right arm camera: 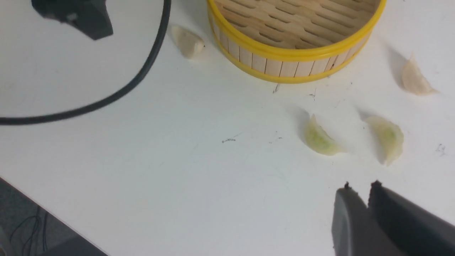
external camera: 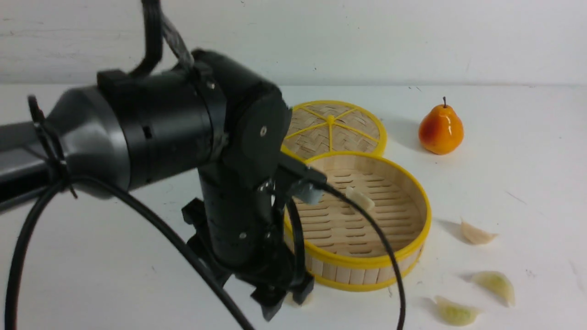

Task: Put the dumplings into the steamer on the white table.
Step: 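Reach for and grasp a dumpling on the table with the left gripper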

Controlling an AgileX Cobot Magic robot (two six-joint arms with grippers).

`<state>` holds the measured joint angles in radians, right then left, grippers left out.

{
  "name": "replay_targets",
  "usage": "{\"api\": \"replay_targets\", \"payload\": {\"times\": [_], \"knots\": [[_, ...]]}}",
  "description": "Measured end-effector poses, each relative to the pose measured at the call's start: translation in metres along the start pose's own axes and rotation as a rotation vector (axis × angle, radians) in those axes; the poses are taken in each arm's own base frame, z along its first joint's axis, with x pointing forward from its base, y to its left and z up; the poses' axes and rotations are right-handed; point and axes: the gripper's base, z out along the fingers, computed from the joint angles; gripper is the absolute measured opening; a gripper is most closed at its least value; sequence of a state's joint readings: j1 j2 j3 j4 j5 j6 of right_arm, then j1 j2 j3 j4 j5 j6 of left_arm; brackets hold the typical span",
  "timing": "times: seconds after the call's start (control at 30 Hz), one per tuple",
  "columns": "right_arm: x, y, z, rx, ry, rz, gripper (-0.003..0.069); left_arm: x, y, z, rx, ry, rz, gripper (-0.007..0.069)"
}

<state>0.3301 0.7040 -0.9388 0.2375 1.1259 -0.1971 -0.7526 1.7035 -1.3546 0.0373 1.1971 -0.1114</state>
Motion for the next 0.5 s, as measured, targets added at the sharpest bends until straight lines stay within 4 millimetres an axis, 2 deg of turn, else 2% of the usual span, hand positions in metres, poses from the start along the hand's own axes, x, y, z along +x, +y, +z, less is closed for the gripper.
{"api": "replay_targets", "payload": {"times": [0.1,0.2,0.33,0.4,0.5], "knots": [[0.000,0.000,0.000,0.001,-0.003,0.000,0.0083,-0.006,-0.001,0.016,0.006,-0.063,0.068,0.0570],[0.000,0.000,0.000,0.000,-0.002,0.000,0.0085,-0.017,-0.003,0.023,0.010,-0.144,0.114,0.0570],[0.001,0.002,0.000,-0.024,0.014,0.009,0.0085,-0.037,-0.006,0.040,0.008,-0.274,0.189,0.0570],[0.002,0.003,0.000,-0.034,0.028,0.013,0.0085,-0.041,-0.007,0.048,0.006,-0.287,0.208,0.0570],[0.005,0.005,0.000,-0.051,0.053,0.017,0.0085,-0.046,-0.008,0.071,0.003,-0.258,0.241,0.0570]]}}
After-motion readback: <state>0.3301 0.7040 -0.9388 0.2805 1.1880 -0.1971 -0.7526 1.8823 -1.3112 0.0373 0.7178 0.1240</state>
